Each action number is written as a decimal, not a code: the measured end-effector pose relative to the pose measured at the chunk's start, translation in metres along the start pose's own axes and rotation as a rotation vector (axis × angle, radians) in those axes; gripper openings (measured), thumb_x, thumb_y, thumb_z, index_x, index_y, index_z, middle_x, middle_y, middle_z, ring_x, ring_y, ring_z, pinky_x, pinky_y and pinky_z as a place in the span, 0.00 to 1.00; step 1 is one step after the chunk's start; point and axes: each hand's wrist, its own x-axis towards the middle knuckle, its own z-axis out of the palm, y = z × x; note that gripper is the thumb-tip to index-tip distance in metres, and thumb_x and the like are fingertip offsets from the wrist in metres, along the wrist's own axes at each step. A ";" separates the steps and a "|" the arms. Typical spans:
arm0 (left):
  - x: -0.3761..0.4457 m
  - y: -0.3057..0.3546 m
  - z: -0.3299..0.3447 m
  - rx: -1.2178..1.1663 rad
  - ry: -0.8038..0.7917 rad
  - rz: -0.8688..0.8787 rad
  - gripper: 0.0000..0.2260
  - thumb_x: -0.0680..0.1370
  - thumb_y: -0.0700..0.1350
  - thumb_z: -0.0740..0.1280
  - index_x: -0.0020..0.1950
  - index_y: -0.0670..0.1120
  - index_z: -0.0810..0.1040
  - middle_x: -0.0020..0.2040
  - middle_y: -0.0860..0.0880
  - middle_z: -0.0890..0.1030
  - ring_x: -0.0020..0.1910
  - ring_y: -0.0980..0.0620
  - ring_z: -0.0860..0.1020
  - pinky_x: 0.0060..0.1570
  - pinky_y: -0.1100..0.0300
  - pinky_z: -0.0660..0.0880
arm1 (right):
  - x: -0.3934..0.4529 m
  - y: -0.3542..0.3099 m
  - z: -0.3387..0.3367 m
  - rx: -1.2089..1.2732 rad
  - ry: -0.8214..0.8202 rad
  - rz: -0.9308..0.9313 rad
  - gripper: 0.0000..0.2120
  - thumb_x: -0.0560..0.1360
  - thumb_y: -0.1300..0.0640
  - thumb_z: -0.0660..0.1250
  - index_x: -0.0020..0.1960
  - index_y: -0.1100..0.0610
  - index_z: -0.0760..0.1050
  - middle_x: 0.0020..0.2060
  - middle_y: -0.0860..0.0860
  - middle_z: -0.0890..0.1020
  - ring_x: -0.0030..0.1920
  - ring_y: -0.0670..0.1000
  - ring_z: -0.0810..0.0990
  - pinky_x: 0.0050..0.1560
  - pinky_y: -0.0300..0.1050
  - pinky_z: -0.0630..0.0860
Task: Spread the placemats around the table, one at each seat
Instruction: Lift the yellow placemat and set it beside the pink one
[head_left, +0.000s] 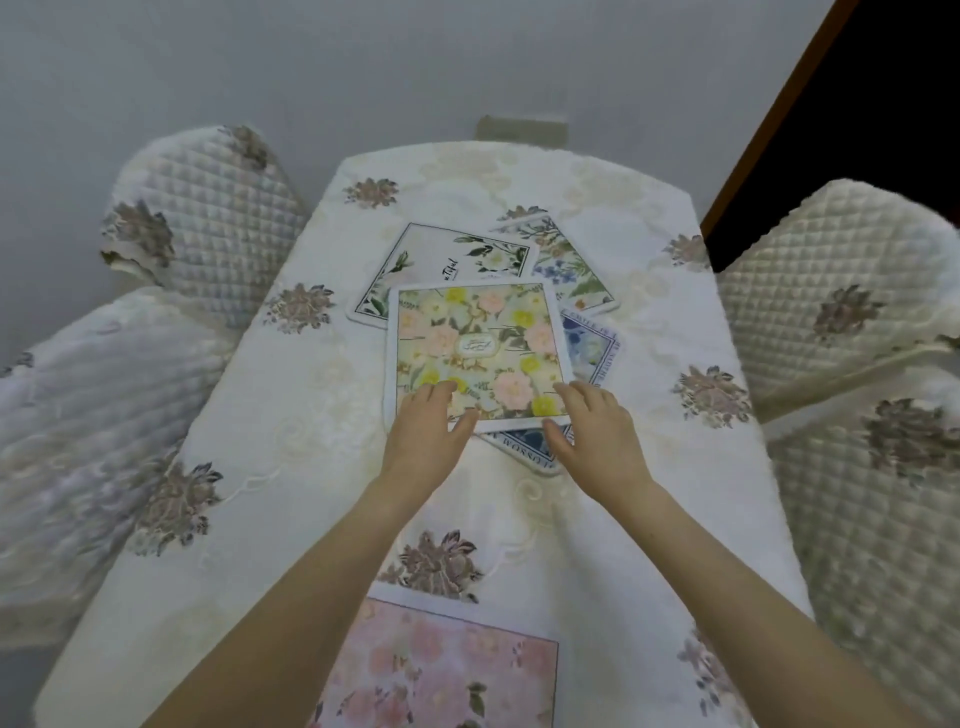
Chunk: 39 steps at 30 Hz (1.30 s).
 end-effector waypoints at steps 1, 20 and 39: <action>0.010 -0.003 0.004 -0.012 0.004 -0.035 0.22 0.78 0.54 0.61 0.69 0.45 0.68 0.64 0.45 0.73 0.64 0.46 0.69 0.61 0.50 0.71 | 0.012 0.004 0.004 0.003 0.001 -0.011 0.21 0.78 0.49 0.60 0.69 0.56 0.67 0.66 0.56 0.73 0.65 0.58 0.70 0.62 0.54 0.68; 0.084 -0.068 0.054 0.030 0.254 -0.592 0.31 0.67 0.53 0.72 0.62 0.37 0.67 0.61 0.36 0.69 0.60 0.38 0.66 0.57 0.48 0.67 | 0.108 0.034 0.086 0.004 -0.063 0.281 0.27 0.75 0.42 0.62 0.68 0.54 0.63 0.59 0.63 0.72 0.60 0.63 0.69 0.58 0.58 0.69; -0.011 -0.039 0.030 -0.347 0.298 -0.319 0.10 0.78 0.38 0.61 0.55 0.50 0.68 0.31 0.47 0.72 0.26 0.49 0.69 0.25 0.60 0.63 | 0.015 0.004 0.042 0.536 0.186 0.173 0.28 0.70 0.73 0.61 0.66 0.53 0.68 0.60 0.54 0.65 0.56 0.53 0.70 0.55 0.40 0.72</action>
